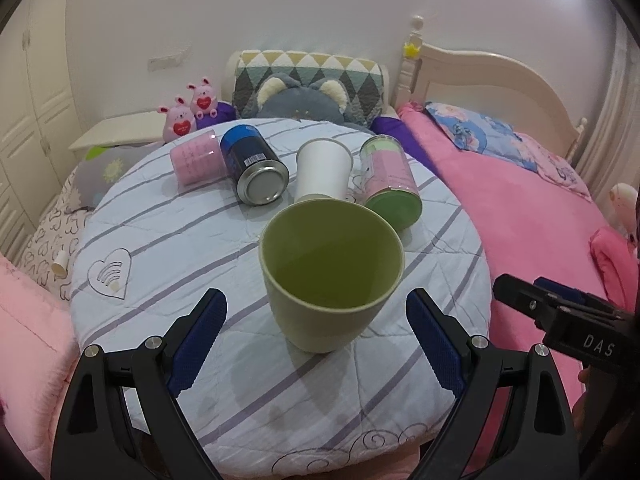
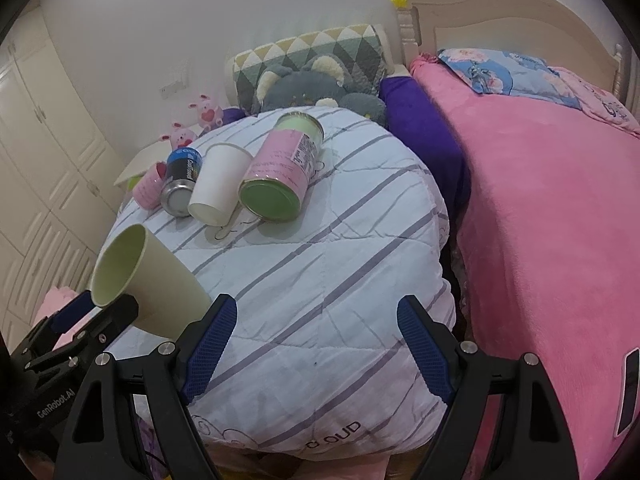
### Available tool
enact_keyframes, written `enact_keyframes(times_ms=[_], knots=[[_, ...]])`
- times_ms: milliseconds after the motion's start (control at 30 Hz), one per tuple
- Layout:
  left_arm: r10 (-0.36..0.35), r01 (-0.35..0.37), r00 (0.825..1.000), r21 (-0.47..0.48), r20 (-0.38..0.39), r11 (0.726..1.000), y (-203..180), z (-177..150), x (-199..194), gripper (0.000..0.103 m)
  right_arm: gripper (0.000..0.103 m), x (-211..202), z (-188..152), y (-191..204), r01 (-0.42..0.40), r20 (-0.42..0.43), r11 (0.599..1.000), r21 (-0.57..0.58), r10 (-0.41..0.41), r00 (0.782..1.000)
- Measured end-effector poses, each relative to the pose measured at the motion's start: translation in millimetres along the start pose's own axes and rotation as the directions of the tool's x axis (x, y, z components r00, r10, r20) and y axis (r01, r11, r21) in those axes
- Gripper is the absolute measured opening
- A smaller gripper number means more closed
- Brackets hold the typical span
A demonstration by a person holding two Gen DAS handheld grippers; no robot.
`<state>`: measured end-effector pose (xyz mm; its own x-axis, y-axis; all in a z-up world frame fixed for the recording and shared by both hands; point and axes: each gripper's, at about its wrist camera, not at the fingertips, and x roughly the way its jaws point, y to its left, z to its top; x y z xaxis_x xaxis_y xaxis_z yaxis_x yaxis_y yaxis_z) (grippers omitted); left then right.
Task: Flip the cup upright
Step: 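Lower the upright green cup onto the table and open the left gripper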
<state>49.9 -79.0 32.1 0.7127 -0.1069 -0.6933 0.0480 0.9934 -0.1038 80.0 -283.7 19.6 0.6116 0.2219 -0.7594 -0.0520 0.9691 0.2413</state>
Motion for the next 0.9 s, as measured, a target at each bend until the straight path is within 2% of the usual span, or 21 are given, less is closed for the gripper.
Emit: enact_keyframes(times_ms=[300,533,667,767,900], knots=[[-0.002,0.001,0.998,0.019,0.061,1.000,17.7,-11.6,-33.0,0.093,0.084,-26.8,-18.4,26.7,0.012,0.082,1.000,-0.029,-0.010,0.997],[0.042,-0.048,0.988,0.037,0.150,0.998,36.5,-25.2,-53.8,0.093,0.084,-36.4,-35.7,50.4,0.021,0.143,0.998,-0.058,-0.012,0.990],[0.042,-0.049,0.978,0.030,0.204,0.998,48.9,-33.8,-57.6,0.093,0.084,-36.5,-47.2,62.3,0.021,0.175,0.997,-0.080,-0.007,0.985],[0.024,-0.034,0.966,0.036,0.258,0.999,54.5,-40.4,-57.8,0.093,0.084,-40.1,-57.3,68.4,0.059,0.240,0.995,-0.086,-0.037,0.970],[0.021,-0.044,0.939,0.060,0.343,0.997,57.8,-48.5,-55.7,0.093,0.087,-46.2,-69.8,73.4,0.083,0.330,0.992,-0.094,-0.048,0.943]])
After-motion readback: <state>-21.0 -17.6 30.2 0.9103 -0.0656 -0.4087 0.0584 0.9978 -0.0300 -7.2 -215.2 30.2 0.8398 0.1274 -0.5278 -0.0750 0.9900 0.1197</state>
